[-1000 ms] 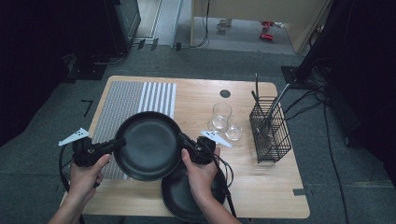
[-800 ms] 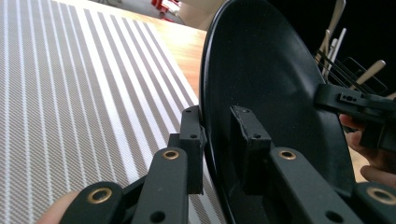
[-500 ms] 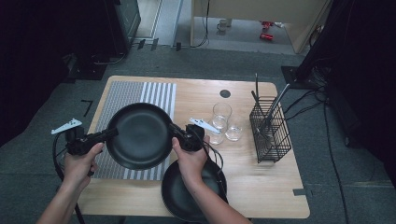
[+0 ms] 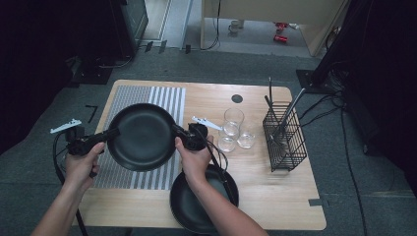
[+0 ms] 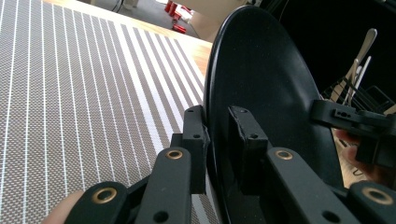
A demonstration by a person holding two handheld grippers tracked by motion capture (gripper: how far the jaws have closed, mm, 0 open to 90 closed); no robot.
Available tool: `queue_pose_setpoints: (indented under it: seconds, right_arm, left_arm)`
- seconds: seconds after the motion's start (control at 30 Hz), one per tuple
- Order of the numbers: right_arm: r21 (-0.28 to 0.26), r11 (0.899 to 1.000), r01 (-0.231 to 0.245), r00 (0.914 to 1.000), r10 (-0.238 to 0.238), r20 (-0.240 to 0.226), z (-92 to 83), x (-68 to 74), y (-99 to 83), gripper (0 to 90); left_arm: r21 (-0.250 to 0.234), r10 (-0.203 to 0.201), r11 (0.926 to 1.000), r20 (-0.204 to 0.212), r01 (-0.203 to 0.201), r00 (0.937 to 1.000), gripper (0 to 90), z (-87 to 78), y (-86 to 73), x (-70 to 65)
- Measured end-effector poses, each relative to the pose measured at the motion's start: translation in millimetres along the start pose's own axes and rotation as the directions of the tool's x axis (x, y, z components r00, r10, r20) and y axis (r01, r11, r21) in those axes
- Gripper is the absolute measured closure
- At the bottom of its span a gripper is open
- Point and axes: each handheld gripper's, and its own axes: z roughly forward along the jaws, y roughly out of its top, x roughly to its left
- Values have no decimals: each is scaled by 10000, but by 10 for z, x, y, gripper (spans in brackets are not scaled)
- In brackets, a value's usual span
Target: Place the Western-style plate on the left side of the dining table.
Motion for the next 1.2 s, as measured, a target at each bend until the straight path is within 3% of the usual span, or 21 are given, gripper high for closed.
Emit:
queue_pose_setpoints:
  seconds: [0.5,0.77,0.97,1.2]
  right_arm:
    - [529,9985,-172,9994,156,294,371,-47,101,819]
    - [741,9967,-338,9982,299,526,574,-119,139,815]
    - [1056,9916,-740,9958,677,620,715,-216,120,815]
    - [1390,9843,-1092,9917,982,833,848,-337,130,809]
  left_arm:
    - [-30,-456,9990,-180,456,9988,791,183,97,300]
    - [-23,-348,9994,-313,347,9989,785,319,117,439]
    - [-7,-471,9989,-490,471,9977,788,433,133,536]
    - [172,-309,9993,-590,320,9978,790,575,166,602]
